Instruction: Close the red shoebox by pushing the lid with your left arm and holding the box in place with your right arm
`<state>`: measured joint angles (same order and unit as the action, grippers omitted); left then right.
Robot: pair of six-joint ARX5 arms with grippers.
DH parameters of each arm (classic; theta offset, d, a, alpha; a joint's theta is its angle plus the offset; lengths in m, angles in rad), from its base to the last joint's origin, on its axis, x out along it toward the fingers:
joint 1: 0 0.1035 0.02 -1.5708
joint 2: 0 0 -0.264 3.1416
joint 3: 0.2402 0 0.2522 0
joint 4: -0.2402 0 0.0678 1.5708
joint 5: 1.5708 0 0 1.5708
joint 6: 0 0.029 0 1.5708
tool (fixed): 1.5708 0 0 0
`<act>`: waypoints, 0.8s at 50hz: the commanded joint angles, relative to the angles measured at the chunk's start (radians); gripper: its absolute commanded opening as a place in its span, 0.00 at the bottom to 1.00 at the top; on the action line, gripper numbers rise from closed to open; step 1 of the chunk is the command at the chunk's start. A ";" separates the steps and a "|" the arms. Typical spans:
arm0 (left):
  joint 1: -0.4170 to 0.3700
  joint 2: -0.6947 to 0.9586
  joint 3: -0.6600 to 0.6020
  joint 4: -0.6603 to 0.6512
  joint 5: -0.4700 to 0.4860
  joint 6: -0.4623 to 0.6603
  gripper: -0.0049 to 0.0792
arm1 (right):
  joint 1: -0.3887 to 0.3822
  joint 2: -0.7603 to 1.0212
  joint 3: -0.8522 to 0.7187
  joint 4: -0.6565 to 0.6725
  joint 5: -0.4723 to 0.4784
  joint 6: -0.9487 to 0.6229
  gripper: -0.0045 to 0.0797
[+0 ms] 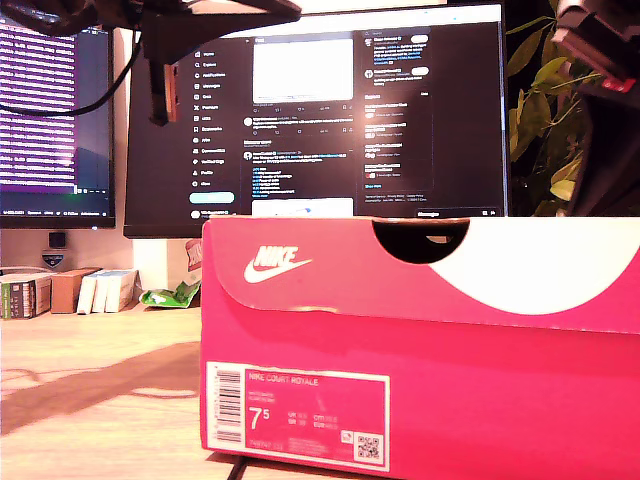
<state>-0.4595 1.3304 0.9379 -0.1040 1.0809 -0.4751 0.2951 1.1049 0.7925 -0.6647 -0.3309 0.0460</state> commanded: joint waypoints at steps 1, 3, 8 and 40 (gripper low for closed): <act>0.007 -0.005 0.000 -0.001 -0.016 0.053 0.04 | 0.011 0.003 -0.009 0.035 0.001 -0.013 0.04; 0.013 -0.012 0.000 -0.009 -0.045 0.090 0.04 | 0.010 -0.015 -0.009 0.054 0.001 -0.013 0.04; 0.027 -0.040 0.000 -0.043 -0.153 0.182 0.04 | 0.010 -0.072 -0.009 0.090 0.013 -0.027 0.04; 0.348 -0.102 -0.005 -0.241 -0.356 0.720 0.04 | -0.156 -0.383 -0.095 0.329 0.338 -0.102 0.04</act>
<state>-0.1352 1.2308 0.9379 -0.3485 0.7120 0.2329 0.1631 0.7319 0.7502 -0.3496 0.0074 -0.0517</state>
